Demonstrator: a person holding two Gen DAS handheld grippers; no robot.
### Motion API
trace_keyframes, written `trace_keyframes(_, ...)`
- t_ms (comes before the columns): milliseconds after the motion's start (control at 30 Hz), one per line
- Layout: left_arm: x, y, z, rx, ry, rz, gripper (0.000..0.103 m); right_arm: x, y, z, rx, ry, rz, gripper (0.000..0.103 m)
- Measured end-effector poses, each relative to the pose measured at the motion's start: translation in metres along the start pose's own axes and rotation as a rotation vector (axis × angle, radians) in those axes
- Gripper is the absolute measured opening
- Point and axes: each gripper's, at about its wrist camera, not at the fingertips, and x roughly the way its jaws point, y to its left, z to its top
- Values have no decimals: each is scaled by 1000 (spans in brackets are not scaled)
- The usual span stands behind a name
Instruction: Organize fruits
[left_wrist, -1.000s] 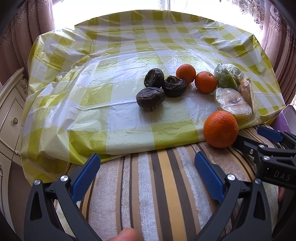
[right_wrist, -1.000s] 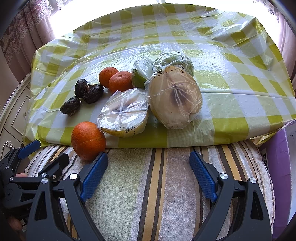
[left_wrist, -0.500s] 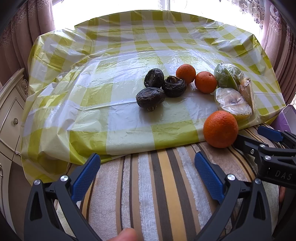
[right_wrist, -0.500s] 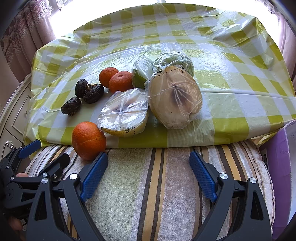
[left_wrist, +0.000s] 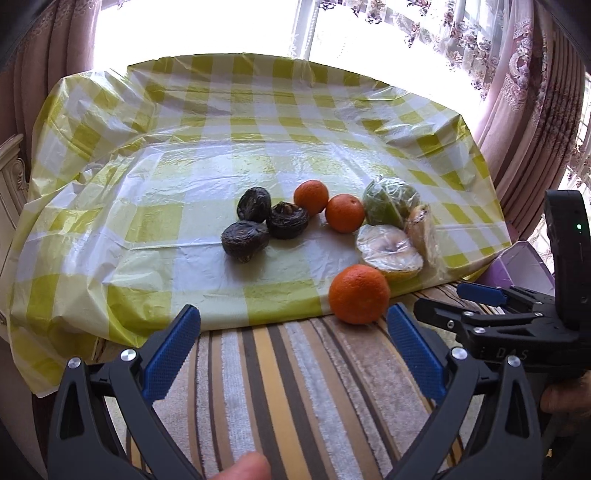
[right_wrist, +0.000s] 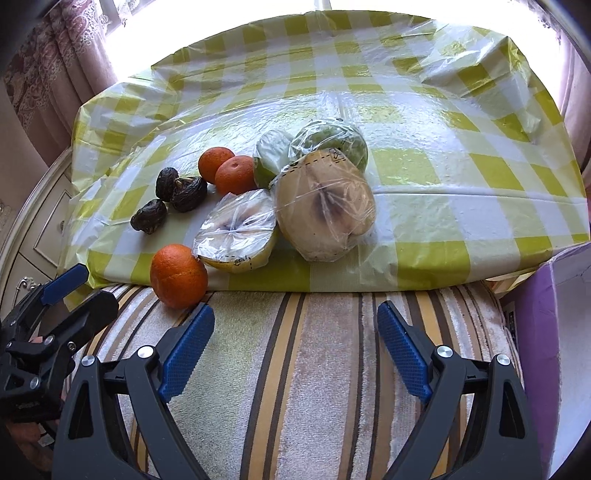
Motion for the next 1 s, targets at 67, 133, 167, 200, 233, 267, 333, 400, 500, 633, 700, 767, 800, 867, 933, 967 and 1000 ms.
trace_keyframes(67, 4, -11, 2, 24, 9, -10, 101, -3, -3, 1, 2, -16, -19, 87)
trace_keyframes(133, 11, -21, 3, 49, 26, -3, 101, -2, -9, 2, 25, -20, -25, 88)
trace_keyframes(167, 13, -24, 4, 60, 37, 13, 101, 0, -11, 2, 28, -6, -19, 88)
trace_keyframes(200, 15, -27, 4, 70, 44, 23, 101, 2, -11, 1, 26, 6, -12, 88)
trace_keyframes(233, 16, -30, 2, 70, 59, 14, 101, 3, -11, -1, 22, 11, -14, 88)
trace_keyframes(267, 18, -31, 0, 62, 85, 6, 101, 4, -9, -4, 15, 11, -18, 88)
trace_keyframes(333, 21, -34, -4, 61, 119, 53, 101, 4, -8, -8, 9, 3, -41, 88)
trace_keyframes(400, 20, -33, -7, 51, 130, 112, 101, 5, -9, -9, 19, -4, -31, 88)
trace_keyframes(500, 22, -27, -12, 22, 161, 101, 101, 7, -6, -11, 8, -10, -42, 90)
trace_keyframes(633, 22, -22, -18, -15, 168, 98, 101, 10, -5, -11, 4, -10, -37, 94)
trace_keyframes(700, 21, -20, -20, -27, 162, 96, 101, 11, -4, -12, 3, -12, -35, 95)
trace_keyframes(767, 20, -18, -22, -43, 148, 115, 101, 12, -3, -12, 0, -12, -37, 96)
trace_keyframes(800, 19, -17, -23, -49, 139, 126, 102, 12, -3, -12, 0, -12, -37, 96)
trace_keyframes(867, 18, -17, -25, -51, 128, 135, 101, 12, -4, -12, 0, -12, -37, 96)
trace_keyframes(933, 19, -17, -24, -51, 135, 130, 101, 12, -3, -12, 2, -11, -36, 96)
trace_keyframes(967, 20, -16, -24, -57, 147, 120, 101, 12, -3, -12, 3, -11, -36, 96)
trace_keyframes(1000, 21, -15, -24, -62, 154, 115, 101, 12, -3, -12, 0, -12, -37, 96)
